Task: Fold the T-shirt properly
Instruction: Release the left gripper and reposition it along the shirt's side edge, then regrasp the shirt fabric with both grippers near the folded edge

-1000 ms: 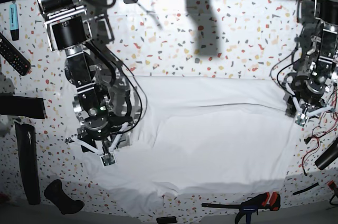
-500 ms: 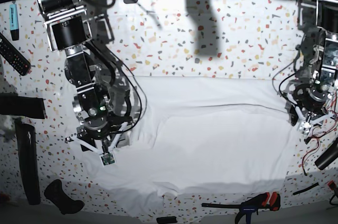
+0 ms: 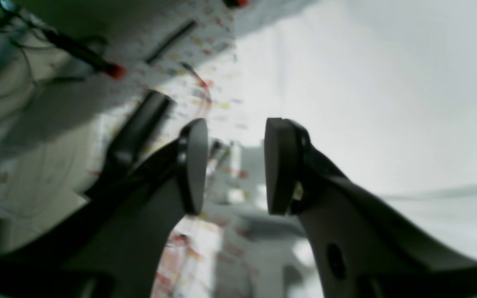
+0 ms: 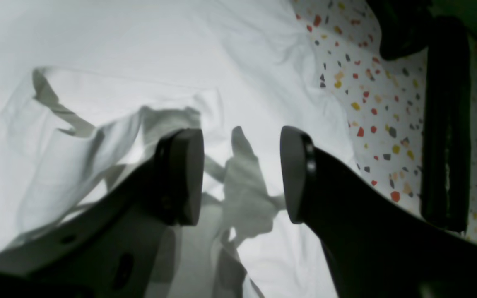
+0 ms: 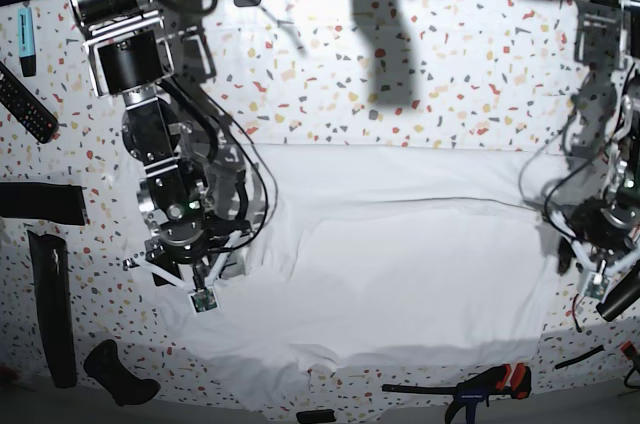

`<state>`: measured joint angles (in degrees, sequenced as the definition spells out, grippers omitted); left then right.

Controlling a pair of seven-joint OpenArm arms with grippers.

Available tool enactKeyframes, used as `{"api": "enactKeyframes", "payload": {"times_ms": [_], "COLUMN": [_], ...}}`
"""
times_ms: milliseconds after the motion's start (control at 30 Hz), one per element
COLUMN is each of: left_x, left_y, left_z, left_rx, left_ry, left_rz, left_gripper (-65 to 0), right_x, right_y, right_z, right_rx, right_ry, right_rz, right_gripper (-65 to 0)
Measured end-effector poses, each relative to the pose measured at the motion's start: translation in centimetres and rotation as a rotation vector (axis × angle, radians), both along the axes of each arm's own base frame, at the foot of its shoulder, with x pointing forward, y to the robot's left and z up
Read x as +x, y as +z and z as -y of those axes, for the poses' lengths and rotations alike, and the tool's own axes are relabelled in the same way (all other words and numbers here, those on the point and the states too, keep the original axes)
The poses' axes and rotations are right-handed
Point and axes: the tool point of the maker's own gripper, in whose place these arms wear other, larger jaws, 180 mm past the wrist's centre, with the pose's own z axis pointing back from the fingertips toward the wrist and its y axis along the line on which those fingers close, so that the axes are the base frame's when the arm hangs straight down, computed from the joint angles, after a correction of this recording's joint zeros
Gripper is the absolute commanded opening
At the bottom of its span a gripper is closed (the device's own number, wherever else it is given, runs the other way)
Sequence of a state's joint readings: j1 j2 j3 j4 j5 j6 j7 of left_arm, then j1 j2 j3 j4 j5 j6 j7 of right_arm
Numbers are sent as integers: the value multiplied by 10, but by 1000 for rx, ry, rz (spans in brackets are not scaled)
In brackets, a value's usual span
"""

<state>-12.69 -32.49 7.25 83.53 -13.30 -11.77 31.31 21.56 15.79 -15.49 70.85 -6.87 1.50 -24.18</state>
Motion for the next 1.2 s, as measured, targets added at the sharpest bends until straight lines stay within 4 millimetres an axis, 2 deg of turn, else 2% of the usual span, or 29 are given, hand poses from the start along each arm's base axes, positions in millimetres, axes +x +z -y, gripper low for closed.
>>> {"api": "enactKeyframes", "payload": {"times_ms": [100, 167, 300, 400, 500, 567, 667, 767, 833, 967, 1200], "left_x": [-28, -33, -47, -58, -54, -49, -45, -32, -22, -16, 5], "left_y": [-14, -20, -53, -77, -85, -92, -109, -113, -113, -110, -88], "left_z": [33, 40, 49, 72, 91, 92, 82, 72, 67, 64, 63], "left_rx": [-94, -114, -152, -220, -276, -246, -195, -204, -206, -204, -198], "left_ry": [-61, -70, -27, -22, -23, -14, 14, 39, 55, 61, 59], "left_rz": [-79, -75, -192, -246, -238, -236, -261, -270, -265, -259, -205], "left_gripper": [-424, -424, -424, -424, -424, -424, -424, -424, -424, -424, -424], "right_x": [0, 0, 0, 0, 0, 0, 0, 0, 1, 1, 0], "right_y": [0, 0, 0, 0, 0, 0, 1, 1, 1, 1, 1], "right_z": [-1, -1, -1, -1, -1, -1, -1, -1, -1, -1, -1], "right_rx": [2, 1, 1, 1, 1, 1, 1, 1, 1, 1, 5], "right_ry": [1, 1, 0, 1, 2, 2, 2, 2, 3, 3, 3], "right_rz": [0, 1, -1, 1, 2, 2, 2, 3, 5, 5, 4], "right_gripper": [-353, -353, -353, -353, -353, -353, -353, -353, -353, -353, -353]}}
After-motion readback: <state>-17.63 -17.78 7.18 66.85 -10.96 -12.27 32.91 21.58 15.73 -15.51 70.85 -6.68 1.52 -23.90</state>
